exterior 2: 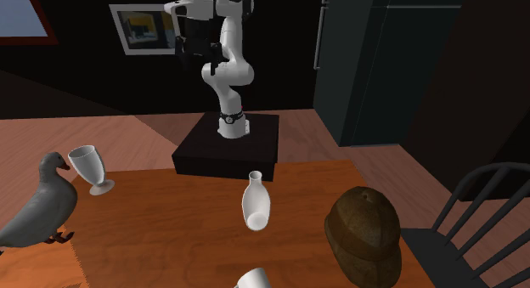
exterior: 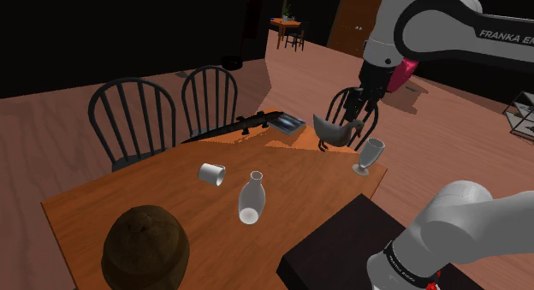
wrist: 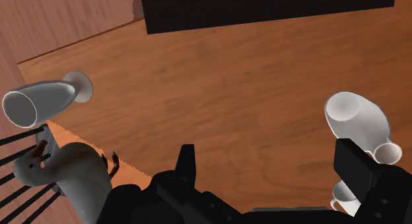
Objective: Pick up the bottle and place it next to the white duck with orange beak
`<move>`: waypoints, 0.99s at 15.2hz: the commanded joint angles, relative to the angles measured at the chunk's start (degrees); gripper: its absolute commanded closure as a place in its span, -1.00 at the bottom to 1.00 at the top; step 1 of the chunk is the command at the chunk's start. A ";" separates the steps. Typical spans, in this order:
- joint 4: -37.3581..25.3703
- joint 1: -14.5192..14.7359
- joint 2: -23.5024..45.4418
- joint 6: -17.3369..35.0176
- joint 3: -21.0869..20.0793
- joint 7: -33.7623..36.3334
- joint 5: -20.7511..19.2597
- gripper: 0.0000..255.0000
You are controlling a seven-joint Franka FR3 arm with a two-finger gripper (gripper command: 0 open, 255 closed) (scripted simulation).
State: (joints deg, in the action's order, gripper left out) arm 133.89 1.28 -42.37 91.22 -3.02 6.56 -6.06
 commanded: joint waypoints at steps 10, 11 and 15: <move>7.36 2.21 8.51 16.41 -4.35 6.72 4.21 -1.00; 7.80 2.43 9.86 18.29 -4.87 7.44 4.58 -1.00; 8.75 3.22 16.00 25.80 -7.01 10.31 5.75 -1.00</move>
State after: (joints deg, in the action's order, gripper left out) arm 142.35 4.37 -28.08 114.80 -9.55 16.18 -0.54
